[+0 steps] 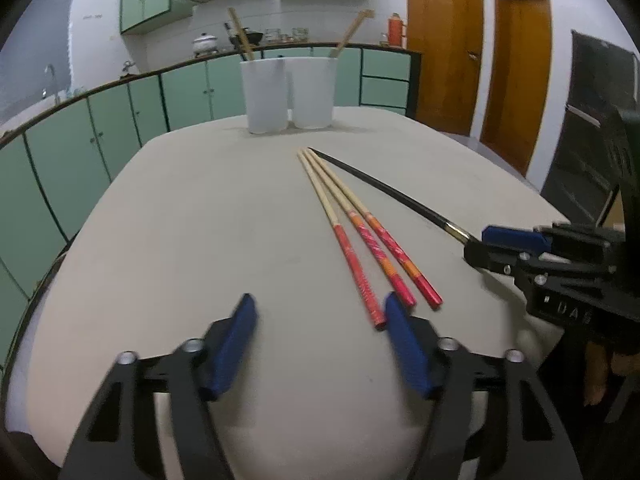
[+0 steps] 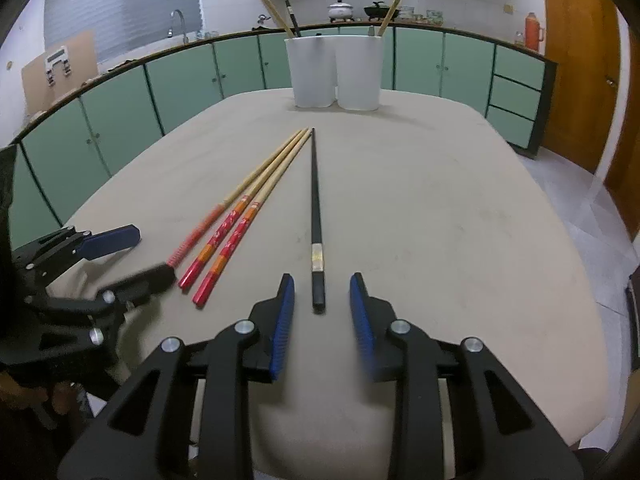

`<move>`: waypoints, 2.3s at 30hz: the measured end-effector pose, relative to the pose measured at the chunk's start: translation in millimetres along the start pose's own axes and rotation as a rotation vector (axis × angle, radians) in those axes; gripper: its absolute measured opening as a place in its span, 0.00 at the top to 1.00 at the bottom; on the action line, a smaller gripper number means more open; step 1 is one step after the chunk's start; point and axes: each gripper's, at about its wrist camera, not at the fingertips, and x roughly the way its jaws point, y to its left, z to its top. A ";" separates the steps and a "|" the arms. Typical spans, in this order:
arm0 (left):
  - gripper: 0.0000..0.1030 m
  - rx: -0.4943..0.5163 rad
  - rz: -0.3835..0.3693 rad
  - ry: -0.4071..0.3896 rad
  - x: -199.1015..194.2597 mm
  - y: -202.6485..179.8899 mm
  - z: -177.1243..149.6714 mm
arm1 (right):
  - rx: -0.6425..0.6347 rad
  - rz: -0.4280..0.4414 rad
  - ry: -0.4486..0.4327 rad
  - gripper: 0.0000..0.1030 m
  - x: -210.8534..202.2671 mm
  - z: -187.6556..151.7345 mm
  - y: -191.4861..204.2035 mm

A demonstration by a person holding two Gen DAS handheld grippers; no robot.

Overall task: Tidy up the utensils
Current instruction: 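Grasp the black chopstick with the right tool while the left tool grasps a red-patterned chopstick, then lift both chopsticks upright and lower them into the white holder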

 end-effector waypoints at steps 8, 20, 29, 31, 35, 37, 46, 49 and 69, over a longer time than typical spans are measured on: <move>0.92 -0.029 0.057 -0.032 5.9 -0.4 1.1 | 0.033 -0.147 -0.039 0.94 -0.4 -4.1 10.2; 0.82 -0.071 0.139 -0.020 -1.3 3.9 -2.9 | 0.086 -0.186 -0.043 0.89 -7.4 -11.1 6.9; 0.91 -0.060 0.034 -0.012 -1.0 7.1 0.2 | 0.086 -0.153 -0.037 0.83 -9.8 -13.4 8.2; 0.91 -0.048 0.018 -0.010 -1.4 3.5 -0.3 | 0.081 -0.149 -0.038 0.83 -9.6 -14.0 9.8; 0.81 -0.041 0.055 -0.010 0.5 1.2 0.4 | 0.090 -0.144 -0.037 0.83 -8.9 -13.7 8.5; 0.78 -0.052 0.064 -0.012 0.8 2.9 0.6 | 0.091 -0.143 -0.038 0.83 -9.1 -14.1 8.8; 0.95 -0.084 0.045 0.008 -1.6 8.8 9.3 | 0.123 -0.107 -0.030 0.93 -14.6 -4.8 3.7; 0.95 -0.112 0.050 -0.001 -18.3 15.1 19.8 | 0.135 -0.093 -0.054 0.94 -37.1 8.0 2.6; 0.95 -0.104 0.027 -0.087 -113.7 29.5 111.8 | -0.025 -0.029 -0.136 0.94 -133.7 116.9 7.7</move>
